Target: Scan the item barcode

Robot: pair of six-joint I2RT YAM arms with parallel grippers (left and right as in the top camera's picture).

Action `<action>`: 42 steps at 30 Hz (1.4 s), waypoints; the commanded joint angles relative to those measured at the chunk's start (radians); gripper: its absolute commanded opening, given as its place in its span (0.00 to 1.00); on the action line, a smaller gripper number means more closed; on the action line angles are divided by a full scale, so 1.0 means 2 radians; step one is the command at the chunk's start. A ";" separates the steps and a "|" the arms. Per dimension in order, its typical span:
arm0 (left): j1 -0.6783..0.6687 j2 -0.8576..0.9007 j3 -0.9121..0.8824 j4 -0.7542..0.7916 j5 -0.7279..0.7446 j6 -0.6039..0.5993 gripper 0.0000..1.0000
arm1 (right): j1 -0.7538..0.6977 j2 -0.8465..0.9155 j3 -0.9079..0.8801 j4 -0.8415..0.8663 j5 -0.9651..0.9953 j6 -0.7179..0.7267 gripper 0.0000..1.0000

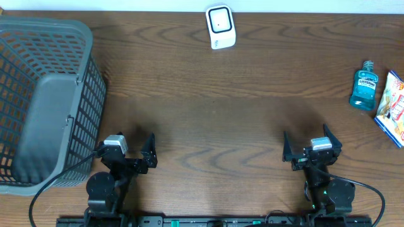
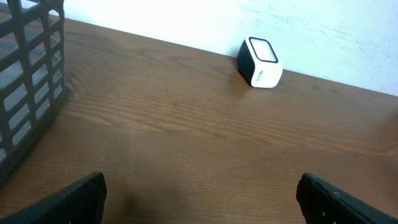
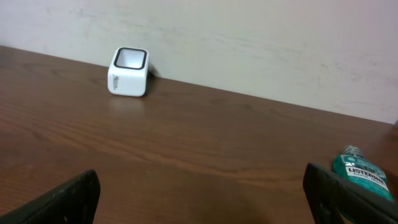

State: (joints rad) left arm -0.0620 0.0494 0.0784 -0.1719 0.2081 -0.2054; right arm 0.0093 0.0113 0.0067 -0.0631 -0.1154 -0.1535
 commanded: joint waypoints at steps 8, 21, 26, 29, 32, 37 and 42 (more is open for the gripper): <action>-0.002 -0.003 -0.009 -0.011 0.006 0.006 0.98 | -0.002 -0.002 -0.001 -0.002 0.004 0.009 0.99; -0.001 -0.024 -0.014 -0.002 -0.073 0.010 0.98 | -0.002 -0.002 -0.001 -0.002 0.004 0.009 0.99; -0.001 -0.024 -0.014 -0.002 -0.110 0.025 0.98 | -0.002 -0.002 -0.001 -0.002 0.004 0.009 0.99; -0.001 -0.024 -0.015 -0.002 -0.110 0.037 0.98 | -0.002 -0.002 -0.001 -0.002 0.004 0.009 0.99; -0.001 -0.024 -0.015 -0.002 -0.110 0.045 0.98 | -0.002 -0.002 -0.001 -0.002 0.004 0.009 0.99; -0.001 -0.024 -0.015 -0.002 -0.110 0.066 0.98 | -0.002 -0.002 -0.001 -0.002 0.004 0.009 0.99; -0.001 -0.024 -0.015 -0.002 -0.109 0.059 0.98 | -0.002 -0.002 -0.001 -0.002 0.004 0.009 0.99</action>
State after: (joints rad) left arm -0.0620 0.0128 0.0765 -0.1665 0.0086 -0.0998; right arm 0.0093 0.0113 0.0067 -0.0631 -0.1150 -0.1463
